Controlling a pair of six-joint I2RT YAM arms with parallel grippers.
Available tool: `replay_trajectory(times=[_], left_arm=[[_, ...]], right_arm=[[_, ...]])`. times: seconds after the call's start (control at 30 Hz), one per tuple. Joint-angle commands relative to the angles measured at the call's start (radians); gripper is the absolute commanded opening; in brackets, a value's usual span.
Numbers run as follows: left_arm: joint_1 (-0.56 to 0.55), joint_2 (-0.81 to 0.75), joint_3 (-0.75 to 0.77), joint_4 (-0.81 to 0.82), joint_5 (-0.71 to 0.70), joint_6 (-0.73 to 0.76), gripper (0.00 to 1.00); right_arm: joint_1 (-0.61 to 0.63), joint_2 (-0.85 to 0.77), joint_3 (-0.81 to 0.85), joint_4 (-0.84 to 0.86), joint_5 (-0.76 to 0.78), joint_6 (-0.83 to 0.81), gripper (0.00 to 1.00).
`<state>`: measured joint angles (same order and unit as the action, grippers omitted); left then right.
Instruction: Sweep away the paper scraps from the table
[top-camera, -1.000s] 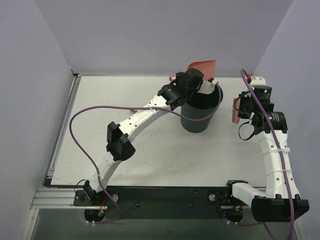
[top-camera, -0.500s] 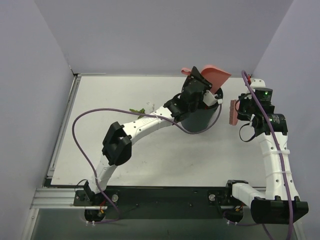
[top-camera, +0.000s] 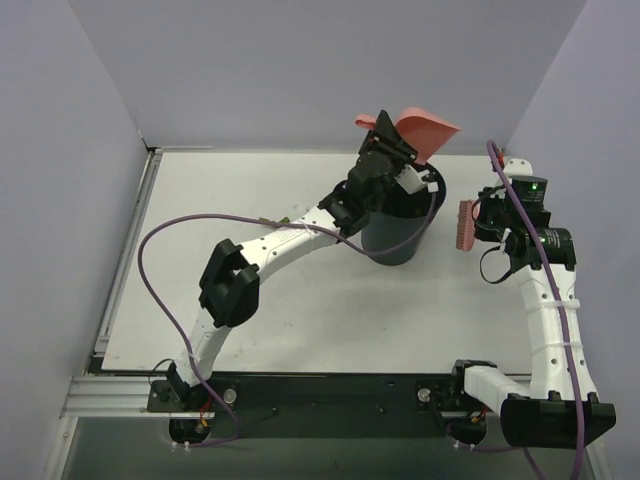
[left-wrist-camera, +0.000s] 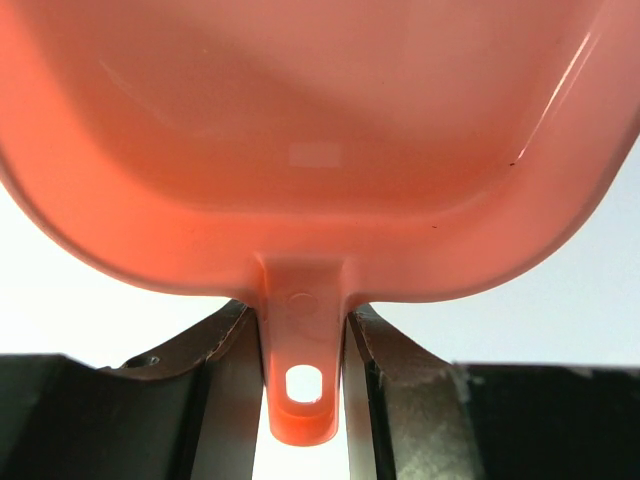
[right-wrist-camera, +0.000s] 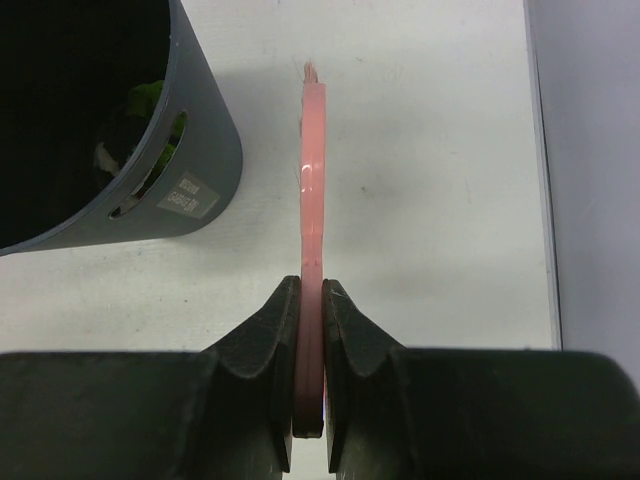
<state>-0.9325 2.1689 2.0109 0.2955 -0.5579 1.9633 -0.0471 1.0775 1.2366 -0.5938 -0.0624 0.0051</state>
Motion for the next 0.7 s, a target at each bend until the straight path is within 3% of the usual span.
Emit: replay_trajectory(times=[0.0, 0.13, 0.27, 0.33, 0.37, 0.47, 0.67], left_arm=[[0.023, -0.083, -0.003, 0.246, 0.076, -0.039, 0.00], [0.053, -0.113, -0.029, 0.315, 0.098, -0.173, 0.00], [0.064, -0.142, 0.052, 0.178, -0.008, -0.505, 0.00], [0.069, -0.142, 0.139, 0.031, -0.089, -0.648, 0.00], [0.080, -0.146, 0.232, -0.149, -0.105, -0.810, 0.00], [0.104, -0.161, 0.368, -0.518, -0.125, -1.109, 0.00], [0.225, -0.332, 0.286, -0.950, -0.009, -1.452, 0.00]], right_arm=[[-0.008, -0.022, 0.012, 0.025, -0.033, 0.024, 0.00], [-0.007, -0.033, 0.027, 0.014, -0.077, 0.035, 0.00], [-0.001, -0.056, 0.073, 0.012, -0.065, 0.052, 0.00], [0.001, -0.073, 0.102, 0.020, -0.004, 0.068, 0.00], [0.001, -0.076, 0.112, 0.020, 0.051, 0.084, 0.00], [0.000, -0.093, 0.147, 0.029, 0.110, 0.098, 0.00], [0.003, -0.042, 0.364, 0.075, 0.072, 0.055, 0.00]])
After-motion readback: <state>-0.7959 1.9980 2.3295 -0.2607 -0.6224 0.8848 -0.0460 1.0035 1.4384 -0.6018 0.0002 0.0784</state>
